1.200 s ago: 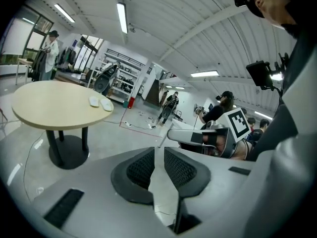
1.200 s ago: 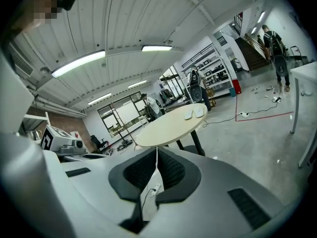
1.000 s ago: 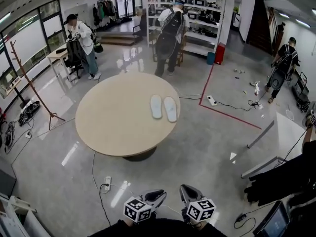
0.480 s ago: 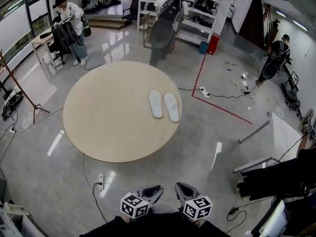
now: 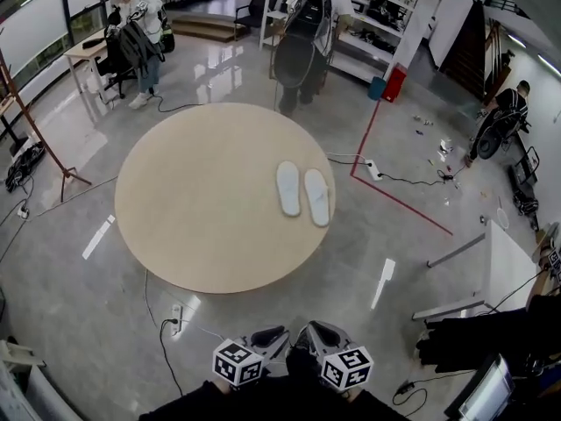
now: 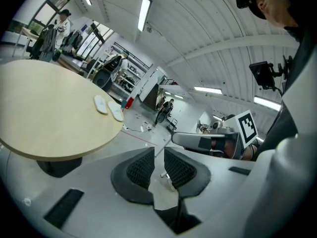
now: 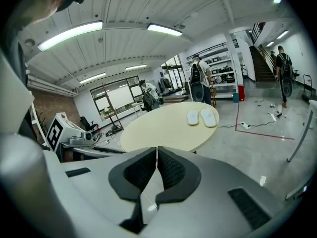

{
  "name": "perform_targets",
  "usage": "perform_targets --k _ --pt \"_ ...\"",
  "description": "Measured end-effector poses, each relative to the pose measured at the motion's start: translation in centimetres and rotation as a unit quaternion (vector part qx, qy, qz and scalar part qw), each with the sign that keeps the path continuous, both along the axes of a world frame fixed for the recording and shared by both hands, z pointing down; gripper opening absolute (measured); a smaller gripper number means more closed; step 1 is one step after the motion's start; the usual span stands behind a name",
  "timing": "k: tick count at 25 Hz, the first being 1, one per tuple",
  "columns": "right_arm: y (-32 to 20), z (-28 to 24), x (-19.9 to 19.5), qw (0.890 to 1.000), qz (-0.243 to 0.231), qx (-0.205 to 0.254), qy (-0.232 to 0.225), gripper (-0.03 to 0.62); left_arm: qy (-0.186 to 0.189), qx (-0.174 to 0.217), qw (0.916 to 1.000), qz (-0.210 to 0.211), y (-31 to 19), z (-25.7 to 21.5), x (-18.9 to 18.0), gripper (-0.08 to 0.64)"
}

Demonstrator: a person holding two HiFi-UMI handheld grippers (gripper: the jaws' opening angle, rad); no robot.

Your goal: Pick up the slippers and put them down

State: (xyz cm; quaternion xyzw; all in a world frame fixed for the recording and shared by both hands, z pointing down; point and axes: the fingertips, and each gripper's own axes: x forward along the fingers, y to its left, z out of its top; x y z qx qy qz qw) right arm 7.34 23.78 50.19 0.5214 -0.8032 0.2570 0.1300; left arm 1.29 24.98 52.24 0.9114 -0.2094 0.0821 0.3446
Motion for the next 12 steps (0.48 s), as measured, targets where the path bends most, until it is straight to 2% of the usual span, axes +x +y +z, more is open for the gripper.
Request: perform_targets --k 7,9,12 --pt "-6.5 -2.2 1.5 0.997 -0.053 0.026 -0.05 0.019 -0.04 0.035 0.9965 -0.065 -5.6 -2.9 1.2 0.075" --pt "-8.4 -2.9 3.2 0.995 -0.058 0.039 -0.065 0.02 -0.051 0.047 0.9948 -0.075 -7.2 -3.6 2.6 0.075" --pt "-11.0 -3.5 7.6 0.994 -0.041 0.051 -0.084 0.019 -0.071 0.064 0.993 -0.069 -8.6 -4.1 6.4 0.075"
